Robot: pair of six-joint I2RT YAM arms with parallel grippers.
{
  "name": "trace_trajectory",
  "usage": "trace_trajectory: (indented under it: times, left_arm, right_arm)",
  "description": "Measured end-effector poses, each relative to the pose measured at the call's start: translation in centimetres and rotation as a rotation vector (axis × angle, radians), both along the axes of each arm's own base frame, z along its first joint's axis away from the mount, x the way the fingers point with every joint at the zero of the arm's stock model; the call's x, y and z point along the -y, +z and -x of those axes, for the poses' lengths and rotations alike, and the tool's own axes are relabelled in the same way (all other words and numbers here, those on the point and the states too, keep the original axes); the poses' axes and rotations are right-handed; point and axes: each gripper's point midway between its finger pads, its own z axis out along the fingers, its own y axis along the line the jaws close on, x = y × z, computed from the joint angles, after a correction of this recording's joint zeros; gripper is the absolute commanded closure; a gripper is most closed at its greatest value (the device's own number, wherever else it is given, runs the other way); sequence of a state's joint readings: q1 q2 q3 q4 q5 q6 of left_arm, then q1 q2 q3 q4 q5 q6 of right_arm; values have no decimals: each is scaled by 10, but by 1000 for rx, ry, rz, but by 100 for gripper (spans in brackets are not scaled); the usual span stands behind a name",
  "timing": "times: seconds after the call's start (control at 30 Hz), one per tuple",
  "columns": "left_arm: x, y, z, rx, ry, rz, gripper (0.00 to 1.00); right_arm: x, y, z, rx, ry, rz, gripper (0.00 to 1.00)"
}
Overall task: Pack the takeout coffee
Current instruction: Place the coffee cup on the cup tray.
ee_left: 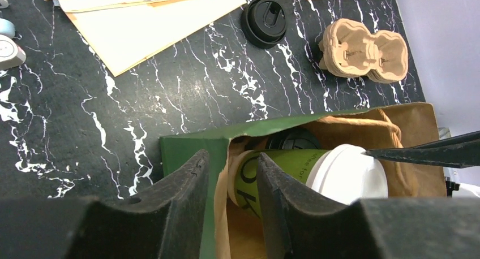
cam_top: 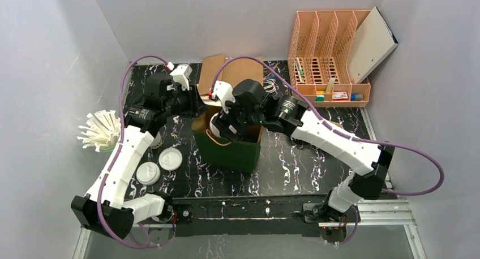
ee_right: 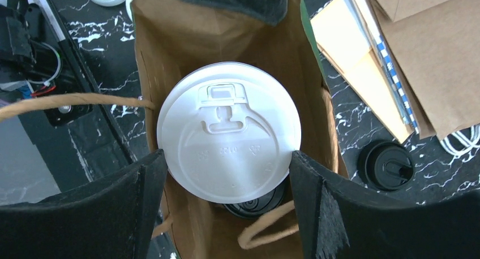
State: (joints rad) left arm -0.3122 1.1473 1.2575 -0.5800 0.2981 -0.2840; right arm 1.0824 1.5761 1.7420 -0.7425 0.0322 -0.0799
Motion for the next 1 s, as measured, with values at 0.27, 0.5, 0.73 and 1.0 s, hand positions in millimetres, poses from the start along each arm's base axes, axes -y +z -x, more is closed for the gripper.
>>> trace_trajectory:
  times: [0.27, 0.5, 0.73, 1.0]
  left_arm:
    - [5, 2, 8, -47, 9, 20, 73]
    - [4, -7, 16, -90, 16, -3, 74]
    - [5, -17, 15, -116, 20, -39, 100]
    - [15, -3, 11, -49, -8, -89, 100]
  right_arm:
    - [22, 24, 12, 18, -9, -54, 42]
    - [33, 63, 13, 82, -23, -128, 43]
    - [53, 117, 3, 233, -84, -238, 45]
    - [112, 201, -7, 494, -252, -447, 44]
